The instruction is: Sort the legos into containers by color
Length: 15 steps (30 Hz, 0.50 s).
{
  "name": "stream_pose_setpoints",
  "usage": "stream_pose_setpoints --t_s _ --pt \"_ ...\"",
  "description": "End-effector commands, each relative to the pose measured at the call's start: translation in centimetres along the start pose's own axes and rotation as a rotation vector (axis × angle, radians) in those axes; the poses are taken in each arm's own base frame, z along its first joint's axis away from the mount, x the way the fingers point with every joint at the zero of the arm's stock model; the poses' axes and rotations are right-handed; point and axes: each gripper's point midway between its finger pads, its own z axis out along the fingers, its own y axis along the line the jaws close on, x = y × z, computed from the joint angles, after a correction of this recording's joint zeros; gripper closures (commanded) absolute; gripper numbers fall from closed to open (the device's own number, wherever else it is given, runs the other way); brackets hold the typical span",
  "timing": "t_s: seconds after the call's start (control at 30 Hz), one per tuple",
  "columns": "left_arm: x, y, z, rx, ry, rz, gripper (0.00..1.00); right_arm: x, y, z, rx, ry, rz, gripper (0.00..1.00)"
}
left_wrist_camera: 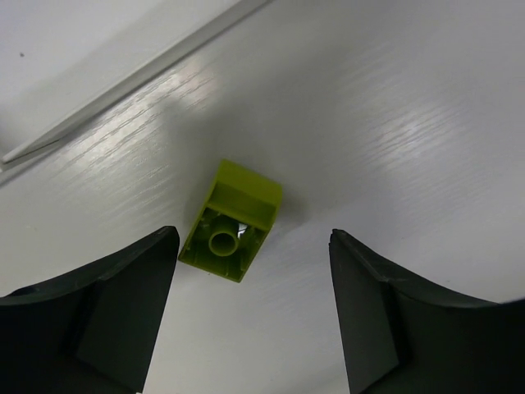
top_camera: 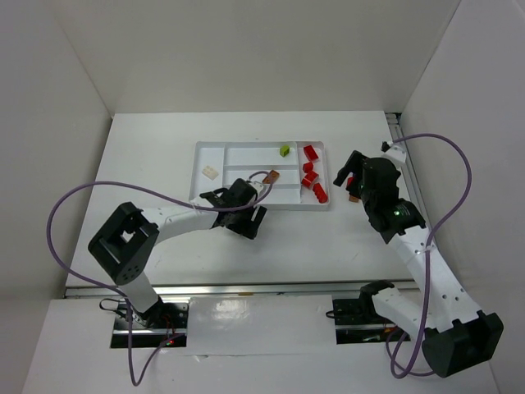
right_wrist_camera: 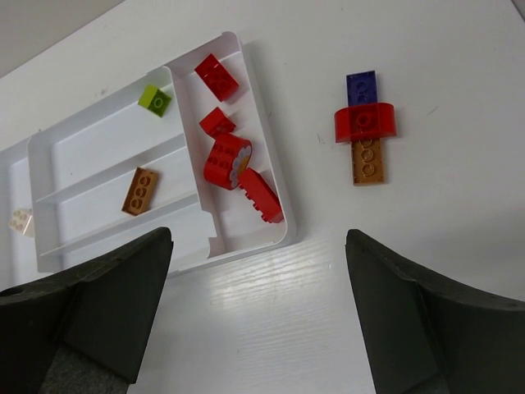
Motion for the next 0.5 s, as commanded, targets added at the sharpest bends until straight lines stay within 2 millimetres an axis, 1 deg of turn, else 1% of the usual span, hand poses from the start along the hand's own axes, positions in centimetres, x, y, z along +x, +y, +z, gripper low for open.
stream_pose_setpoints --t_s 0.0,0.07,0.1,0.13,0.17,0.2,0.23,0.3,0.4,0.43,0.47 --pt "-1.4 -1.6 0.3 0.082 -0.042 0.006 0.16 -1.5 0.5 -0.5 -0.021 -0.06 0.013 0.07" --pt "-1.6 -1.9 0.3 0.093 -0.049 0.006 0.19 -1.5 0.5 -0.5 -0.021 -0.06 0.013 0.07" --pt "-1.1 -1.5 0.7 0.073 -0.029 -0.005 0.2 -1.5 0.5 -0.5 -0.021 -0.06 0.013 0.07" --pt "-1.0 -1.7 0.7 0.066 -0.03 -0.005 0.22 -1.5 0.5 -0.5 -0.021 -0.06 0.013 0.07" --pt "-0.5 -1.4 0.9 0.048 -0.01 -0.018 0.26 -1.7 0.6 -0.5 -0.025 -0.068 0.016 0.07" --pt "-0.1 -1.6 0.8 0.041 -0.001 -0.009 0.28 -1.7 0.6 -0.5 -0.025 -0.068 0.016 0.07" --pt "-0.2 -1.4 0.9 0.03 -0.004 -0.018 0.28 -1.7 0.6 -0.5 -0.025 -0.068 0.016 0.07" --pt "0.0 -1.2 0.8 0.018 0.002 -0.017 0.32 -1.7 0.6 -0.5 -0.025 -0.068 0.016 0.07" --pt "0.5 -0.6 1.3 -0.016 0.032 -0.024 0.32 -1.7 0.6 -0.5 -0.025 -0.068 0.016 0.07" --pt "0.8 -0.4 1.6 -0.029 0.042 -0.032 0.34 -1.9 0.7 -0.5 -0.03 -0.075 0.02 0.07" --pt "0.9 -0.8 1.6 -0.025 0.043 -0.024 0.38 -1.9 0.7 -0.5 -0.03 -0.075 0.02 0.07"
